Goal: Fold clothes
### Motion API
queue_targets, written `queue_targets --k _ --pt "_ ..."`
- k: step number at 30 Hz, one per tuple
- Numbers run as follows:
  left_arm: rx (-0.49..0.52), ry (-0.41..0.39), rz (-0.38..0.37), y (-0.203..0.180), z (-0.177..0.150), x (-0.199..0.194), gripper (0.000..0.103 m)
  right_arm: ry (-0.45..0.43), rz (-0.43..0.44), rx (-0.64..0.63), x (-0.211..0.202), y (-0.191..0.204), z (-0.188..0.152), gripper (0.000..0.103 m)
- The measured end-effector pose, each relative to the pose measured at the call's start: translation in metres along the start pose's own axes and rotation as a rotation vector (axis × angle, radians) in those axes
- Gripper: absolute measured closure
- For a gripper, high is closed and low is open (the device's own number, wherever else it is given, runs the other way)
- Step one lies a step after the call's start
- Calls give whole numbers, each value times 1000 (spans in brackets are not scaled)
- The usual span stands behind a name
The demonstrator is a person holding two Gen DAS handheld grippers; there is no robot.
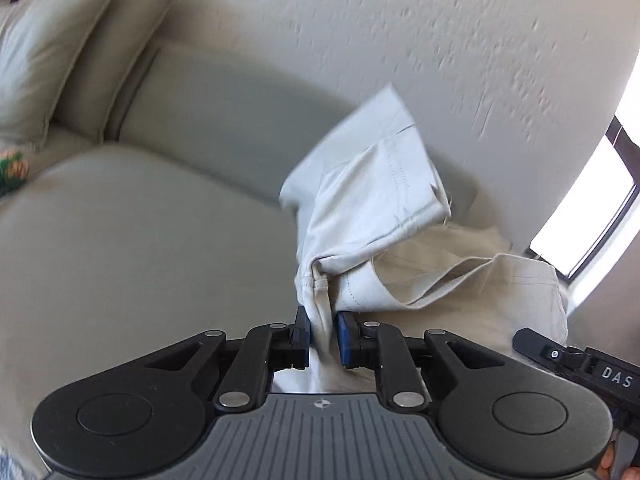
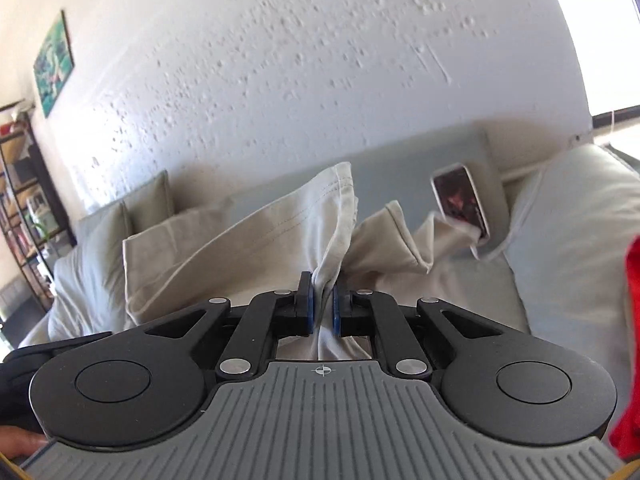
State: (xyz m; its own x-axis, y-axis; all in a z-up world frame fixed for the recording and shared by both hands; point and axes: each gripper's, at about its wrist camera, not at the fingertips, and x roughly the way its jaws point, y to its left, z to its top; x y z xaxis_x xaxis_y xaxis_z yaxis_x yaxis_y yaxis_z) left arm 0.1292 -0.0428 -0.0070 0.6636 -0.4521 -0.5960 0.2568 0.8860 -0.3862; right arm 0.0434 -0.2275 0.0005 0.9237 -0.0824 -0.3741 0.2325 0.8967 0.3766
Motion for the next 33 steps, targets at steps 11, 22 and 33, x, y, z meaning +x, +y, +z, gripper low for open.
queue_targets --k 11,22,33 --pt "53 182 140 15 -79 -38 58 508 -111 188 -25 -84 -102 50" --pt "160 174 195 2 -90 -54 31 427 -110 140 -80 -85 -89 21" --pt "199 195 180 -10 -106 -45 26 473 135 594 -70 -121 -114 13"
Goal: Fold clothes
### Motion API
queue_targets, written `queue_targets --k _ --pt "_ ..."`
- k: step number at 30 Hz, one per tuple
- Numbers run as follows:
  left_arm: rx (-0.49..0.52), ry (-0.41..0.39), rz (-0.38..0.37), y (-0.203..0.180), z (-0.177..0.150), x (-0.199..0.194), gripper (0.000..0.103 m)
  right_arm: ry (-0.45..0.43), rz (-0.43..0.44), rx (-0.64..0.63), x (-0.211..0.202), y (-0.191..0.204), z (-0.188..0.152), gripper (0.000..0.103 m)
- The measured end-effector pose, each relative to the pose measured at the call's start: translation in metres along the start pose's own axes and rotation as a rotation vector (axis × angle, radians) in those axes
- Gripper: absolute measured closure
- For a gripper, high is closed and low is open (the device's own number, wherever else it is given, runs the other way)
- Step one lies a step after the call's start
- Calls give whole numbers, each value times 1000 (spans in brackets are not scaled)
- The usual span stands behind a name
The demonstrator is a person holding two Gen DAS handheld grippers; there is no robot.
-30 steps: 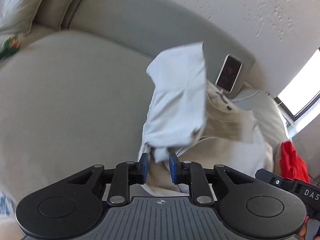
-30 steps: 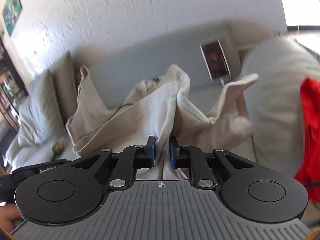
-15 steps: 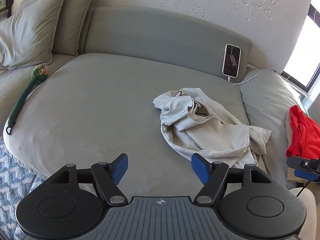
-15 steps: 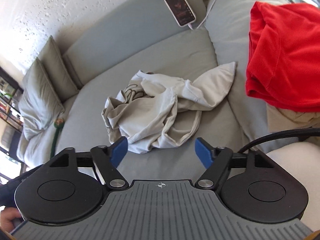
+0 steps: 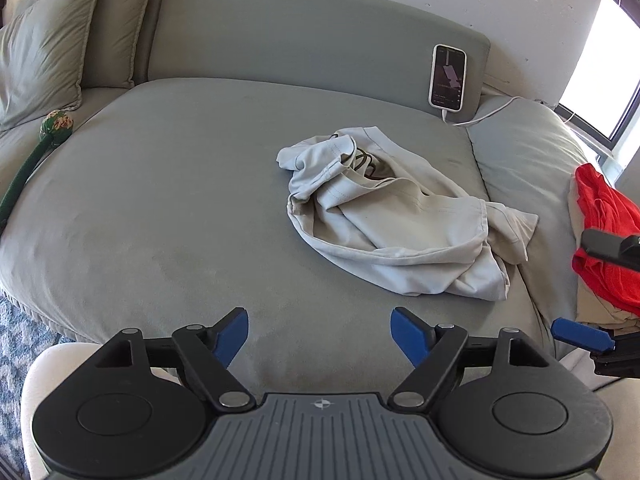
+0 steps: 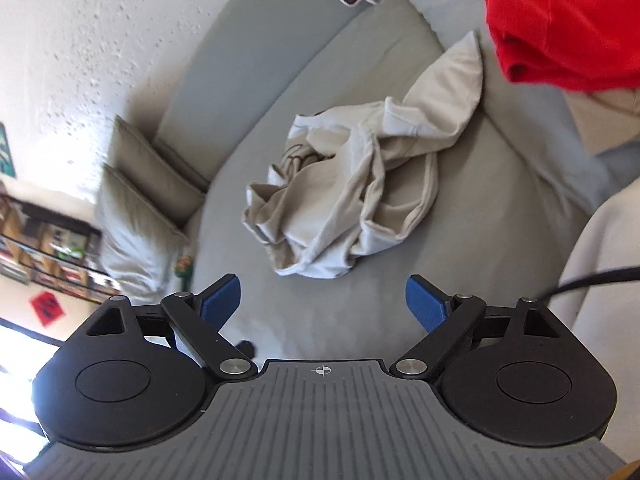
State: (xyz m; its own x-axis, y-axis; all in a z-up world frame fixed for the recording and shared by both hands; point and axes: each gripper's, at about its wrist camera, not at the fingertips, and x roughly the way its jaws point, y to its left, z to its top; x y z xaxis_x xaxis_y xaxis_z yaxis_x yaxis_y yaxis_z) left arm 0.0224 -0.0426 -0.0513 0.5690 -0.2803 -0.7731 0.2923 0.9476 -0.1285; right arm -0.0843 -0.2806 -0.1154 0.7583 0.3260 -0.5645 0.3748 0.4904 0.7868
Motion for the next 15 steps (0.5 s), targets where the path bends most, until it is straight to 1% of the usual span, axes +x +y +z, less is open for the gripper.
queue_targets --k 3,5,6,8,10,12,13,14,15 --pt "-2 -1 4 1 0 0 26 -6 170 105 0 -8 0 13" --pt "-9 -1 7 2 0 1 26 -27 320 203 -1 -16 1 13" --pt "-10 -3 8 3 1 2 26 -44 348 233 -2 -18 3 13" --pt "-14 -5 11 3 1 3 26 -104 304 204 -5 -15 6 13" --pt "-19 -8 15 4 1 6 26 -151 208 115 -6 -7 11 13" --pt "-21 -9 18 4 1 11 26 -199 133 21 -5 1 11 14" --pt "-21 -10 19 4 1 13 26 -221 105 -16 -4 4 11 18" --pt "-19 -10 22 3 1 15 26 -245 76 -54 -1 5 12 24" --pt "-18 -9 23 3 1 17 26 -268 46 -91 1 6 13 28"
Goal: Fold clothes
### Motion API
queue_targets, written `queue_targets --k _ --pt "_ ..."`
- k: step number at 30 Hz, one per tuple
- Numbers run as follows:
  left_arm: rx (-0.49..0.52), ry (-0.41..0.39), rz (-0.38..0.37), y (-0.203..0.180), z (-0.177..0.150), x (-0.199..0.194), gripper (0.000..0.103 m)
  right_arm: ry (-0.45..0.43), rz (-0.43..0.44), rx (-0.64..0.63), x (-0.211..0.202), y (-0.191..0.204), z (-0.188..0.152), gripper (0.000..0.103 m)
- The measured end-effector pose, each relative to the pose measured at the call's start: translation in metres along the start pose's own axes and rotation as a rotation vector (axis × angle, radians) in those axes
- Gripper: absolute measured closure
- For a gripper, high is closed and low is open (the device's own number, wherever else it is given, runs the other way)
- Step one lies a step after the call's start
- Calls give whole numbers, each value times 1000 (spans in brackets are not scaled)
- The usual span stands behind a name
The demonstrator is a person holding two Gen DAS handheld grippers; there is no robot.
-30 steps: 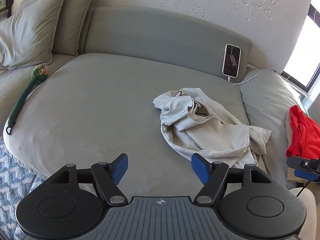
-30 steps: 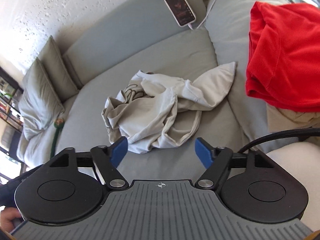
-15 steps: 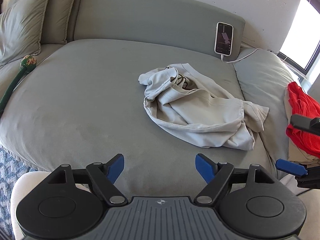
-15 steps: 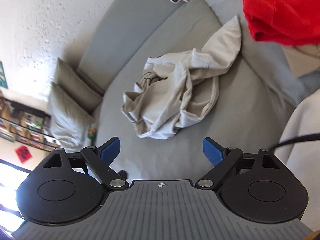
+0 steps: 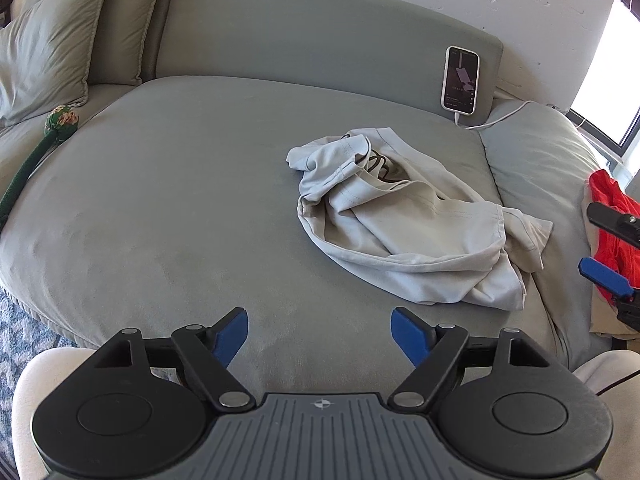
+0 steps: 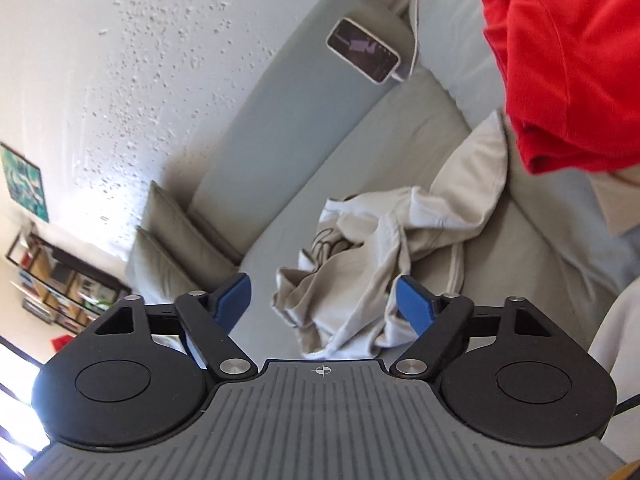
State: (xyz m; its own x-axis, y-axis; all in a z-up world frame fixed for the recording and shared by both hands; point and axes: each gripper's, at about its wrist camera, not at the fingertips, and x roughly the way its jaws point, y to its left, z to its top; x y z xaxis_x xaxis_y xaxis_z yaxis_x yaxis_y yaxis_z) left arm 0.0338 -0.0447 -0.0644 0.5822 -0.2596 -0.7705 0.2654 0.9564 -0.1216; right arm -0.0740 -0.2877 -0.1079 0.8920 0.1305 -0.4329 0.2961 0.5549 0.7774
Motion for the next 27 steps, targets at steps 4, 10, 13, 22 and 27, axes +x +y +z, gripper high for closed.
queue_targets --k 4,10,13,22,27 --pt "6 11 -8 -2 0 7 26 2 -80 -131 23 -3 2 46" --pt "0 21 5 0 2 17 26 81 -164 -186 79 -13 10 44" --pt "-9 29 14 2 2 20 26 94 -185 -208 109 -14 13 44" --pt "-82 -14 45 20 -4 8 26 -180 -211 -318 70 22 20 99" --pt "-119 -4 27 20 -8 8 26 -362 -355 -249 -14 14 27 99"
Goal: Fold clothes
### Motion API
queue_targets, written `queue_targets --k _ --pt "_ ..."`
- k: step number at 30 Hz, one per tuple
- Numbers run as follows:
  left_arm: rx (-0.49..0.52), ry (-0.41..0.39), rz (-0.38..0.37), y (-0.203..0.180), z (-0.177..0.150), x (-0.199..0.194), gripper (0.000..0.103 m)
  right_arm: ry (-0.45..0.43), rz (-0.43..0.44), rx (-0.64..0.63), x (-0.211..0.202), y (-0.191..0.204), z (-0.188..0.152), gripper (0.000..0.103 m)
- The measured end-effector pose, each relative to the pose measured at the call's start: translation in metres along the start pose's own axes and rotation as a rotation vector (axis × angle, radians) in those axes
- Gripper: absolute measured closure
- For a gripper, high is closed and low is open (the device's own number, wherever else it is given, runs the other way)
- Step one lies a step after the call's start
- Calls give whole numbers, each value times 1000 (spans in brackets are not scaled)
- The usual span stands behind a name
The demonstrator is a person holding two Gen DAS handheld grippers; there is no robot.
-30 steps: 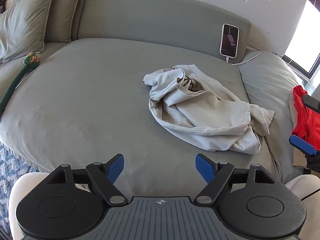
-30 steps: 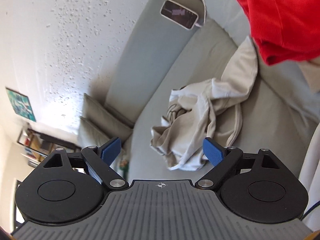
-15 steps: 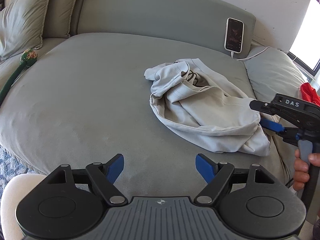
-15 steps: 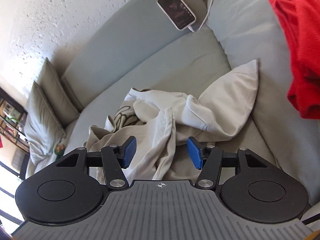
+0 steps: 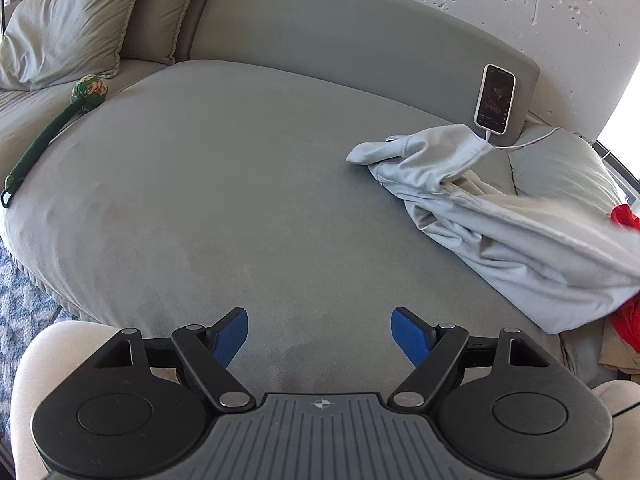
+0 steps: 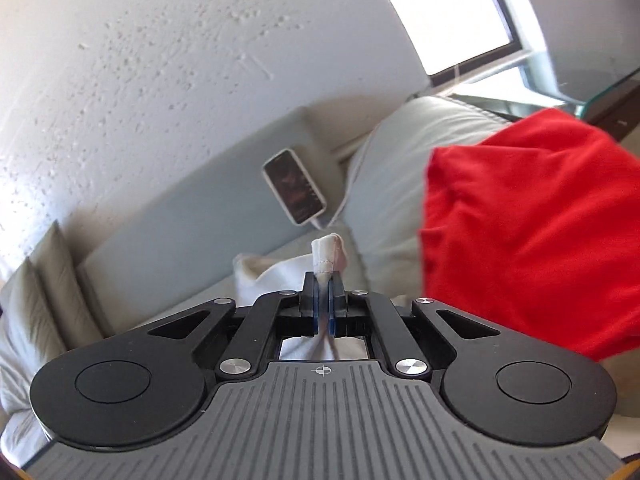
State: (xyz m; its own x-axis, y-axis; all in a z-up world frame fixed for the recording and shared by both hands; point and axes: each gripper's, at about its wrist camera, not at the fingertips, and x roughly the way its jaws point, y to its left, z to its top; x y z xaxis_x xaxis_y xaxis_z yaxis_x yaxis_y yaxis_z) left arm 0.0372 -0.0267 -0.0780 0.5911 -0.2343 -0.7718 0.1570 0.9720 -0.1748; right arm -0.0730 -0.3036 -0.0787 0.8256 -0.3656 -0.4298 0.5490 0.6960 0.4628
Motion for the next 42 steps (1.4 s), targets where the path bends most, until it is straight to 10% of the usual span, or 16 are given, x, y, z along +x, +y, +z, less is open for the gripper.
queue_targets --k 15,18,21,33,42 --pt "63 11 -12 -24 -6 0 21 288 40 -63 -12 -11 -48 98" --pt "69 8 -11 -27 -5 2 21 368 39 -93 -1 -4 -52 88" --pt "54 -4 -3 -26 0 3 20 419 34 -43 4 -2 -51 37" --pt "32 -64 47 -11 26 14 17 145 18 -164 -1 58 -36 12" --pt "-40 -41 44 14 28 18 17 266 187 -438 101 141 -78 16"
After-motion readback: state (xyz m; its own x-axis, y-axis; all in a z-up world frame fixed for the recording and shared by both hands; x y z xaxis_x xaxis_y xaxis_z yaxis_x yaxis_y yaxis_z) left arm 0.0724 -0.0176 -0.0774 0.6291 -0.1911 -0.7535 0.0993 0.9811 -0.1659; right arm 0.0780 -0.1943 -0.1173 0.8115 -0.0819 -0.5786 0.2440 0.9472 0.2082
